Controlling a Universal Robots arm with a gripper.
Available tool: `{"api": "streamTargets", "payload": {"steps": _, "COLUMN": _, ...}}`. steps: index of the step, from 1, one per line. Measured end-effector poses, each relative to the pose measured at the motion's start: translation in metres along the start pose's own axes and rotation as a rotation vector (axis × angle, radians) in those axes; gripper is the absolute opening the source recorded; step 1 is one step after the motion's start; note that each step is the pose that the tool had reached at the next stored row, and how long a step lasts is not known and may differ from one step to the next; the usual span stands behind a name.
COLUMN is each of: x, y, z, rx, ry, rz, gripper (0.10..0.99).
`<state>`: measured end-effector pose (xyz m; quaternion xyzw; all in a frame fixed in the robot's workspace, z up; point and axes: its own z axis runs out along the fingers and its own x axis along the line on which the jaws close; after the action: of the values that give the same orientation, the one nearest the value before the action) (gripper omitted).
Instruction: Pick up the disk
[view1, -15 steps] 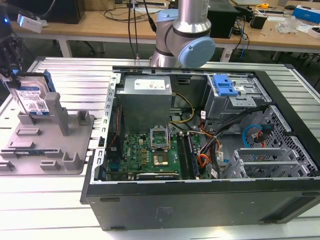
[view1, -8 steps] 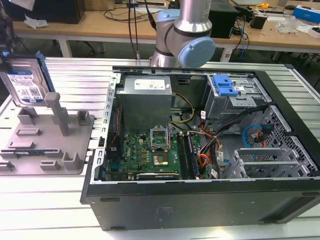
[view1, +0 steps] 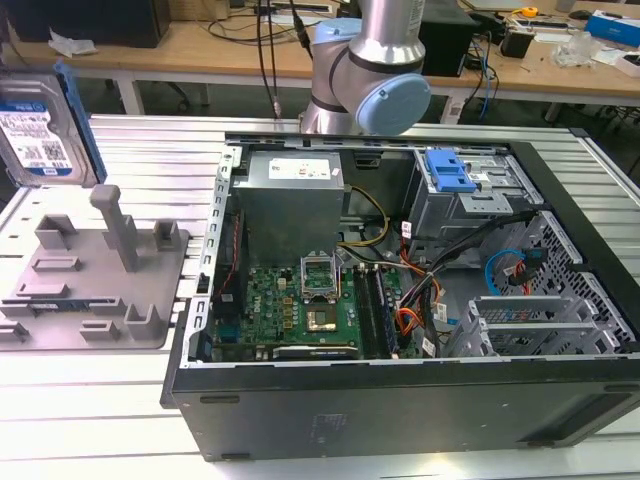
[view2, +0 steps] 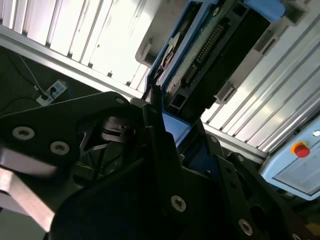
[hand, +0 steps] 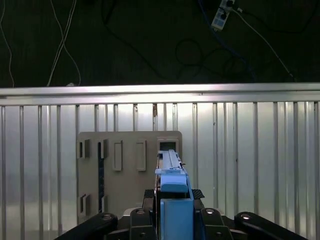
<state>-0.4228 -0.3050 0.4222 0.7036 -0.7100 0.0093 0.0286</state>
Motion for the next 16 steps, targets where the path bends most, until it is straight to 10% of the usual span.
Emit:
{"api": "streamTargets", "payload": {"steps": 9, "x": 0.0038, "y": 0.0004, "z": -0.0665, "rx": 0.0, "ry": -0.0002, "rz": 0.0, "gripper": 0.365}}
{"api": "streamTargets", "payload": {"steps": 16, "x": 0.004, "y": 0.0003, "z": -0.067, "rx": 0.0, "ry": -0.0019, "rz": 0.0, "gripper": 0.365}}
